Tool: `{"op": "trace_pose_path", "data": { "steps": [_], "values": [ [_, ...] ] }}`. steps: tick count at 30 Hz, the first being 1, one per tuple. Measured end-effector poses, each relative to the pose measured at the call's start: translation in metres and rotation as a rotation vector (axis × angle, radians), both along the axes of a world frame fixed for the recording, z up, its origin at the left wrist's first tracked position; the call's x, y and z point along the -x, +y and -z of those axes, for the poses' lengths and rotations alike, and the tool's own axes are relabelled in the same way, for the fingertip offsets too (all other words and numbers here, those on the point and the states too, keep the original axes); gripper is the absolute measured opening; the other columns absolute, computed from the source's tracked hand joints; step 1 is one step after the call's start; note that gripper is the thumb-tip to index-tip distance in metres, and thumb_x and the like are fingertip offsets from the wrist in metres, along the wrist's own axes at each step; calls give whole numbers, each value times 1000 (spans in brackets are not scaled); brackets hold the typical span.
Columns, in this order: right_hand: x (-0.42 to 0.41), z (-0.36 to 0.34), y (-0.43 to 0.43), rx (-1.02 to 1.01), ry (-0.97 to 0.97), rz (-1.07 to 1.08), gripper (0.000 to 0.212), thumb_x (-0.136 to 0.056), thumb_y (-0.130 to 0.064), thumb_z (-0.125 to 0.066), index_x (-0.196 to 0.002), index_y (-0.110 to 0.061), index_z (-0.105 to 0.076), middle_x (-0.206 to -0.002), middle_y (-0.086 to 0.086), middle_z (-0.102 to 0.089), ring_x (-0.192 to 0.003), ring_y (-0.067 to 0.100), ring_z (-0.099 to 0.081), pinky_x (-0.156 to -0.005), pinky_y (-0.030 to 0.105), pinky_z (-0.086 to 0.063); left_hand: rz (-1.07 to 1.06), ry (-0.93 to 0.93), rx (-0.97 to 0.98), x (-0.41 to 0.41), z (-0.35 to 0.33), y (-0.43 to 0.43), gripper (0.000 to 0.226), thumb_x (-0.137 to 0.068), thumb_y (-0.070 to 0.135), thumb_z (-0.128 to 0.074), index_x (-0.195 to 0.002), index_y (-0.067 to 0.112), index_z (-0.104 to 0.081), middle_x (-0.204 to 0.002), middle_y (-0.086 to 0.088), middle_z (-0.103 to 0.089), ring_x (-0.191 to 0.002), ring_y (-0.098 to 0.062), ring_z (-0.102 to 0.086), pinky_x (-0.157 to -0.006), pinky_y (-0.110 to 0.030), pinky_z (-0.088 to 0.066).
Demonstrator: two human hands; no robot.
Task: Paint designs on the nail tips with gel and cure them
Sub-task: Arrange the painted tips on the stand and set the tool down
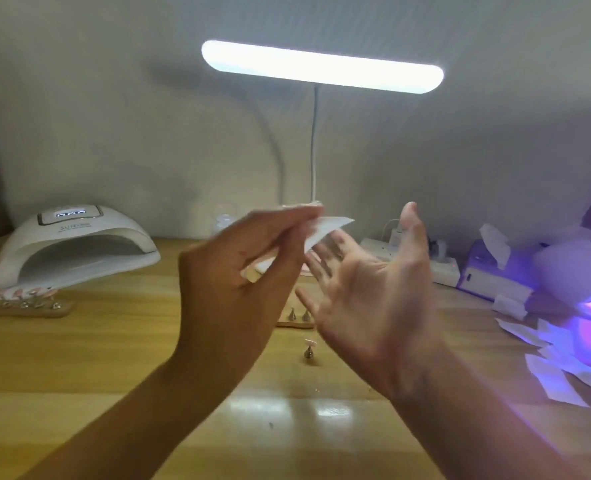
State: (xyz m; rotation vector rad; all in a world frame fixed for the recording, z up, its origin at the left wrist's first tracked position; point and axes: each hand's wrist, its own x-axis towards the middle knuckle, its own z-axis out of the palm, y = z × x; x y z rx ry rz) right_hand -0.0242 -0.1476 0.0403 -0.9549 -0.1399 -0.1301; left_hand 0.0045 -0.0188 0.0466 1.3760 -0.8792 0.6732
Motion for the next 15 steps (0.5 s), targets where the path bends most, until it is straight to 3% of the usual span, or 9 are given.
{"op": "trace_pose_path", "data": {
  "steps": [2,3,5,6,7,8,9,11,15],
  "values": [
    [-1,7,16,369,-26,103,77,-77,-92,-30,-143,-54,-42,-148,-31,-44,-146,7,-30,-117,41,-24,122,164,42,0,-3,2,20,-87,10,-70,-100,24,-75,-92,10,-77,-87,-5,-72,-74,-13,-54],
    [-1,4,21,559,-71,161,53,-80,-90,-32,-122,-67,-54,-130,-41,-53,-142,3,-36,-109,36,-33,222,281,51,1,-2,1,18,-87,11,-68,-97,24,-76,-91,7,-77,-86,-8,-73,-73,-14,-54],
    [-4,0,18,863,-120,265,43,-78,-88,-40,-100,-61,-65,-123,-26,-64,-133,4,-49,-106,39,-38,435,497,-12,-1,0,0,19,-88,9,-65,-98,19,-77,-94,-1,-77,-91,-15,-73,-75,-18,-56],
    [-3,-1,12,966,-114,295,50,-72,-89,-44,-105,-58,-66,-138,-9,-60,-138,11,-45,-113,46,-34,524,568,-69,-4,2,1,18,-88,10,-65,-99,18,-77,-97,-4,-77,-93,-17,-73,-76,-20,-56],
    [-4,-3,4,1038,-71,318,74,-59,-96,-47,-122,-59,-58,-156,0,-40,-147,14,-31,-119,48,-27,605,616,-127,-8,2,2,17,-89,11,-65,-99,18,-77,-99,-6,-76,-93,-18,-73,-77,-21,-56],
    [-3,-4,-6,1093,0,310,113,-42,-103,-49,-143,-53,-39,-165,-6,-19,-152,11,-17,-121,49,-24,686,649,-172,-12,1,4,16,-89,11,-66,-97,20,-78,-99,-5,-76,-91,-16,-73,-76,-20,-56],
    [0,-4,-17,1129,53,255,138,-32,-105,-51,-153,-49,-16,-165,-19,-5,-152,7,-7,-122,49,-23,768,678,-199,-15,1,7,17,-87,11,-68,-92,23,-78,-97,-3,-76,-88,-13,-73,-75,-20,-56],
    [4,-9,-26,1259,54,196,140,-36,-101,-56,-153,-50,0,-159,-32,1,-150,-2,1,-123,47,-17,877,708,-243,-22,-1,15,19,-83,13,-67,-87,28,-78,-92,2,-76,-84,-10,-72,-73,-22,-56],
    [-4,-14,-31,1507,121,324,127,-63,-70,-72,-158,-34,4,-163,-16,-8,-149,8,-7,-122,41,-12,802,525,-474,-26,-11,27,15,-85,17,-68,-97,22,-76,-101,-6,-75,-94,-15,-72,-78,-21,-55]
  ]
}}
